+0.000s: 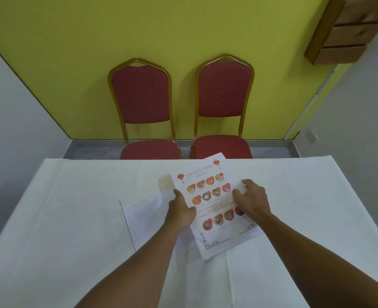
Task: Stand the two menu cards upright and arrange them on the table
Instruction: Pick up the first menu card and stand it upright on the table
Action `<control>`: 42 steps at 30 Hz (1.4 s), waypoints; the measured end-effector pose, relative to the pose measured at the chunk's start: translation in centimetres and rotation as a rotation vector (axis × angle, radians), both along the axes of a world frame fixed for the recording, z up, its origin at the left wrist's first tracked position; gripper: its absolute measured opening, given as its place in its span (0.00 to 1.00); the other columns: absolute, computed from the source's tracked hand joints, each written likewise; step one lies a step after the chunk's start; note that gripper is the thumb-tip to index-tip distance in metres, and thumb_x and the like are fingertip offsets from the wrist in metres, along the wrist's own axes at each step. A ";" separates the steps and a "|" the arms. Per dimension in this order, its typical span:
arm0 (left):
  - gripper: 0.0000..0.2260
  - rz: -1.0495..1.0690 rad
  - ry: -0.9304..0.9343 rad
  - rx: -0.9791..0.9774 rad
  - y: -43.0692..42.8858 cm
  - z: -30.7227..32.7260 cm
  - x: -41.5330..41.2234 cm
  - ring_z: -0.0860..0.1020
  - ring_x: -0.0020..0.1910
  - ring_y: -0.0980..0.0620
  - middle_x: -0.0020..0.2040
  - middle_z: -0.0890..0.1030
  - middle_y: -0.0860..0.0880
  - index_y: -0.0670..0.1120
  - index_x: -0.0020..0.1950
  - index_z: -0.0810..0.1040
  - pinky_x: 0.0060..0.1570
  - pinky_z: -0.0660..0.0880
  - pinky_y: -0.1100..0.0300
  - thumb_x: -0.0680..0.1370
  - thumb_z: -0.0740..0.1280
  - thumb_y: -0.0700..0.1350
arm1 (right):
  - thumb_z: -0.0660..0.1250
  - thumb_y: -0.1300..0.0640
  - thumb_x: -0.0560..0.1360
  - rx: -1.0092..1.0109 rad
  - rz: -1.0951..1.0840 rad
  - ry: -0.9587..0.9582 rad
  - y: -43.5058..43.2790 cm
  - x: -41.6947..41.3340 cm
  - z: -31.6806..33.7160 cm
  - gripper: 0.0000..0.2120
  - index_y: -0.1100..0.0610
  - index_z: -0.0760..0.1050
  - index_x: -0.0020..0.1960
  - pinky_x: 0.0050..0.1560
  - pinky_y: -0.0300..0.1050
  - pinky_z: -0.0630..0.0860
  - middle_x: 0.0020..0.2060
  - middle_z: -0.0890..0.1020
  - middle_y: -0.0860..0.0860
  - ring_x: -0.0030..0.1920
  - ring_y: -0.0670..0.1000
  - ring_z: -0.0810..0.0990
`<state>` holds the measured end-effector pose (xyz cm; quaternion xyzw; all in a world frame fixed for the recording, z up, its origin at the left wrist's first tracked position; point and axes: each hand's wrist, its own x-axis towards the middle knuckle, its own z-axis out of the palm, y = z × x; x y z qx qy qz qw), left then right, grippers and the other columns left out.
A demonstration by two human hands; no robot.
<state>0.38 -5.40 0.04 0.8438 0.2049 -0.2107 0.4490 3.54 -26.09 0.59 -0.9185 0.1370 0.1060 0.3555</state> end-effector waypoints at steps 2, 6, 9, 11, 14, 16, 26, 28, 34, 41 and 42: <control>0.21 0.075 -0.035 -0.040 -0.4 0.9 1.4 0.80 0.62 0.45 0.66 0.79 0.48 0.47 0.72 0.68 0.37 0.74 0.64 0.79 0.68 0.40 | 0.64 0.49 0.76 0.016 -0.051 -0.082 -0.6 1.0 1.1 0.13 0.50 0.73 0.59 0.31 0.36 0.72 0.45 0.80 0.46 0.36 0.44 0.79; 0.15 0.126 -0.119 -0.129 -1.2 2.9 4.1 0.81 0.55 0.48 0.61 0.83 0.50 0.48 0.63 0.78 0.39 0.77 0.62 0.77 0.67 0.38 | 0.62 0.53 0.75 0.068 -0.091 -0.241 -1.7 3.1 3.7 0.11 0.52 0.78 0.54 0.36 0.41 0.78 0.42 0.83 0.48 0.39 0.47 0.82; 0.17 0.132 -0.183 -0.175 -1.7 4.6 6.3 0.81 0.51 0.50 0.57 0.84 0.52 0.50 0.61 0.80 0.37 0.77 0.62 0.75 0.66 0.36 | 0.61 0.57 0.74 0.131 -0.120 -0.305 -2.1 4.4 5.7 0.10 0.50 0.76 0.54 0.32 0.37 0.74 0.42 0.81 0.47 0.39 0.45 0.80; 0.19 0.144 -0.222 -0.180 -2.0 5.4 7.7 0.82 0.51 0.49 0.55 0.85 0.52 0.52 0.59 0.80 0.42 0.82 0.56 0.71 0.65 0.36 | 0.61 0.61 0.73 0.182 -0.136 -0.326 -2.2 5.4 6.6 0.13 0.50 0.73 0.56 0.31 0.35 0.71 0.44 0.79 0.48 0.41 0.43 0.79; 0.22 0.141 -0.287 -0.188 -2.6 6.4 9.4 0.83 0.53 0.50 0.56 0.84 0.54 0.54 0.61 0.77 0.49 0.83 0.51 0.70 0.64 0.36 | 0.59 0.64 0.72 0.249 -0.169 -0.316 -2.3 6.7 7.2 0.19 0.55 0.71 0.62 0.29 0.33 0.70 0.47 0.79 0.51 0.40 0.42 0.77; 0.25 0.132 -0.341 -0.207 -3.1 7.1 10.3 0.82 0.55 0.51 0.59 0.82 0.55 0.54 0.65 0.74 0.51 0.82 0.52 0.72 0.64 0.34 | 0.58 0.66 0.72 0.285 -0.180 -0.313 -2.5 7.3 7.3 0.22 0.57 0.68 0.66 0.26 0.31 0.70 0.47 0.79 0.50 0.39 0.42 0.78; 0.41 0.020 -0.463 -0.285 -4.3 6.9 12.4 0.73 0.68 0.55 0.76 0.70 0.53 0.51 0.81 0.55 0.66 0.75 0.50 0.72 0.63 0.29 | 0.58 0.70 0.72 0.345 -0.243 -0.356 -3.5 8.9 4.9 0.22 0.59 0.66 0.65 0.34 0.30 0.72 0.48 0.77 0.46 0.45 0.45 0.77; 0.42 0.016 -0.470 -0.310 -4.4 6.2 12.8 0.73 0.66 0.56 0.74 0.71 0.55 0.54 0.81 0.55 0.63 0.77 0.51 0.71 0.63 0.29 | 0.59 0.70 0.72 0.362 -0.259 -0.350 -3.8 9.4 4.3 0.21 0.58 0.66 0.64 0.32 0.32 0.74 0.46 0.76 0.43 0.45 0.45 0.78; 0.40 0.018 -0.466 -0.293 -5.0 4.7 13.4 0.75 0.67 0.54 0.75 0.71 0.54 0.55 0.79 0.56 0.58 0.79 0.53 0.72 0.64 0.29 | 0.59 0.69 0.71 0.378 -0.260 -0.337 -4.8 10.3 2.1 0.22 0.56 0.66 0.63 0.43 0.41 0.78 0.53 0.79 0.49 0.52 0.52 0.80; 0.38 0.053 -0.448 -0.261 -5.2 3.0 12.6 0.73 0.67 0.56 0.70 0.74 0.57 0.54 0.79 0.58 0.56 0.78 0.60 0.74 0.65 0.28 | 0.59 0.71 0.72 0.397 -0.191 -0.320 -5.1 9.8 0.4 0.27 0.55 0.63 0.69 0.35 0.32 0.78 0.56 0.79 0.47 0.50 0.50 0.81; 0.38 0.057 -0.443 -0.240 -5.3 2.7 12.5 0.74 0.67 0.55 0.70 0.74 0.56 0.54 0.79 0.58 0.56 0.78 0.60 0.74 0.64 0.29 | 0.60 0.71 0.72 0.401 -0.177 -0.320 -5.2 9.6 0.2 0.28 0.54 0.63 0.70 0.35 0.31 0.78 0.56 0.79 0.47 0.50 0.49 0.81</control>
